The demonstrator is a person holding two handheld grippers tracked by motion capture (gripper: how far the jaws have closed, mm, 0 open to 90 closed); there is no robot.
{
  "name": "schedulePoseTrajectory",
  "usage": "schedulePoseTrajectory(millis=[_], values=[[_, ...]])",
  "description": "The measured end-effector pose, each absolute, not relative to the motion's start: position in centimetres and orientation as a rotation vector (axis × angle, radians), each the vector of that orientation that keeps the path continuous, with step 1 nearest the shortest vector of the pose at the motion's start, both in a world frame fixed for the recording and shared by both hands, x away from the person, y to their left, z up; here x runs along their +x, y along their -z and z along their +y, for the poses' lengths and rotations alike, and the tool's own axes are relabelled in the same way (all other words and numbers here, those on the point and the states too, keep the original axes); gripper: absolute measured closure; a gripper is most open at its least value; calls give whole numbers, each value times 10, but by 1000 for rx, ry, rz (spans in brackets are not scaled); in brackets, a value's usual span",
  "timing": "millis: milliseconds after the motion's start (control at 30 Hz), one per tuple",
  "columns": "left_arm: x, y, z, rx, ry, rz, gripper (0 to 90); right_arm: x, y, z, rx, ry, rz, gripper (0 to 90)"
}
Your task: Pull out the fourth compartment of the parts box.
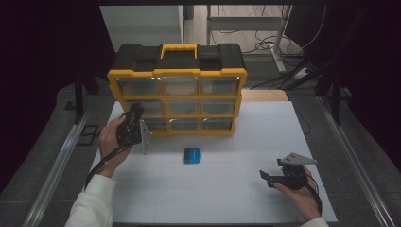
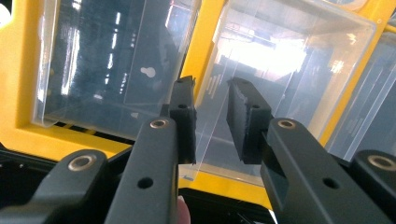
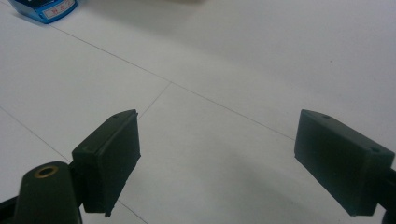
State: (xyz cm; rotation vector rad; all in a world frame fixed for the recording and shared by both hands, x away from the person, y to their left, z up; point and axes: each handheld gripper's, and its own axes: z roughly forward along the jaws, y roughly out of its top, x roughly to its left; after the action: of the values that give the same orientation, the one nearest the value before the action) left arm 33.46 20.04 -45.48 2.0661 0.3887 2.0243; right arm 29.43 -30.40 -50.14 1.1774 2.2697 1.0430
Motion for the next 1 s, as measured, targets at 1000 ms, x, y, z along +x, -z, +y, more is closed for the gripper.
schedulePoseTrajectory(millis=[1000], values=[[328, 454, 201, 2070, -2023, 378, 730, 294, 502, -304, 1175, -1039, 2272, 147]])
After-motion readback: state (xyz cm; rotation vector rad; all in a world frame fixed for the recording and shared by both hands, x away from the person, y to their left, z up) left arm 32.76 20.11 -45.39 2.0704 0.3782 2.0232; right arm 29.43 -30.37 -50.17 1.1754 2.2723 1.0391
